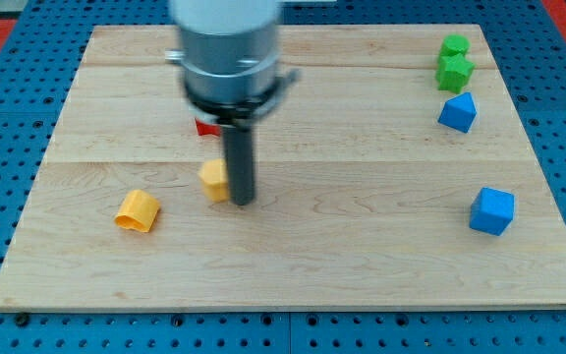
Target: Slide the blue blocks diagonal to the green star
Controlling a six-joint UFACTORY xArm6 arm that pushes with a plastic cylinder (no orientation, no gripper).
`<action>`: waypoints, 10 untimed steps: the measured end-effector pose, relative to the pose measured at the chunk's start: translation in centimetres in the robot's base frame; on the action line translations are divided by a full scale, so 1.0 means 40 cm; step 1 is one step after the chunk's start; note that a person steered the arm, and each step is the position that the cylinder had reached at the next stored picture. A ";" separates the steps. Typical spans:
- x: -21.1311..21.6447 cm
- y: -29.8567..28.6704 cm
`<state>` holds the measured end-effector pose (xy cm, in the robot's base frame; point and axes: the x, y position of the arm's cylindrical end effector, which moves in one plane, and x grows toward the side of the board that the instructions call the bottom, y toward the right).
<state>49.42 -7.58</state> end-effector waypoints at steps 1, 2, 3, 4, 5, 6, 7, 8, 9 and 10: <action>0.000 -0.036; -0.049 0.037; -0.104 0.306; -0.114 0.651; -0.207 0.951; -0.334 0.978; -0.351 0.772; -0.269 0.578; -0.230 0.552; -0.122 0.824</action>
<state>44.56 25.37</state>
